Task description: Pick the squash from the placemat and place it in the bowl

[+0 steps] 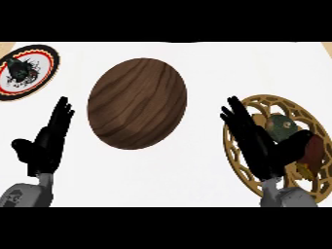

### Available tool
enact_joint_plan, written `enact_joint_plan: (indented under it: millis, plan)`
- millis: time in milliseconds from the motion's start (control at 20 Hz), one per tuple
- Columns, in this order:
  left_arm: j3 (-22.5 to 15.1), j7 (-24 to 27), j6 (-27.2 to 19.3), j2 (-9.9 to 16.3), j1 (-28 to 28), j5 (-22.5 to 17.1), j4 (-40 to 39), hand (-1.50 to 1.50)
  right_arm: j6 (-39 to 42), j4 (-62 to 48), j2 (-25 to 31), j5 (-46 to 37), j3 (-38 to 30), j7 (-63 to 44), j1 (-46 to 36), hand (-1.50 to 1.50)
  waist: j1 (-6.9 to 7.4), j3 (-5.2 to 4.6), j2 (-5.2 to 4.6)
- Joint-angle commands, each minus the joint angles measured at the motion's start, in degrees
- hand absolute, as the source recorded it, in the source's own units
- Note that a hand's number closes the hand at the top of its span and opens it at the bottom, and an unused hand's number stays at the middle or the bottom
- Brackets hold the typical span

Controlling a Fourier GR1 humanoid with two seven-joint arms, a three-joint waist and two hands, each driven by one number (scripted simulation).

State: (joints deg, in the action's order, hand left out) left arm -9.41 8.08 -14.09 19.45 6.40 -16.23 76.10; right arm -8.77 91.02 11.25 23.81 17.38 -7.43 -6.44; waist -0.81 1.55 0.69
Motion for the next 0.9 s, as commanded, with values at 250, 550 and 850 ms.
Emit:
enact_joint_plan:
  millis: [250, 550, 850]
  plan:
    - [1.4, -13.0, 9.7, 10.4, 6.7, -2.6, 4.4, 0.00, 5.0, -3.7, 17.4, 0.0, -17.0, 0.0, -5.7, 1.50, 0.45, -1.46, -0.72]
    - [0.3, -17.9, 11.6, 9.6, 2.7, -5.7, 10.8, 0.00, 0.5, -6.2, 18.0, -19.8, -10.8, 25.6, 4.0, -1.50, 1.13, -1.39, -0.50]
    - [1.0, -21.2, 10.6, 7.3, 8.4, -3.7, 6.8, 0.00, -2.0, 6.1, 22.3, -25.6, -11.9, 18.8, 3.3, -1.50, 0.16, -1.57, -0.56]
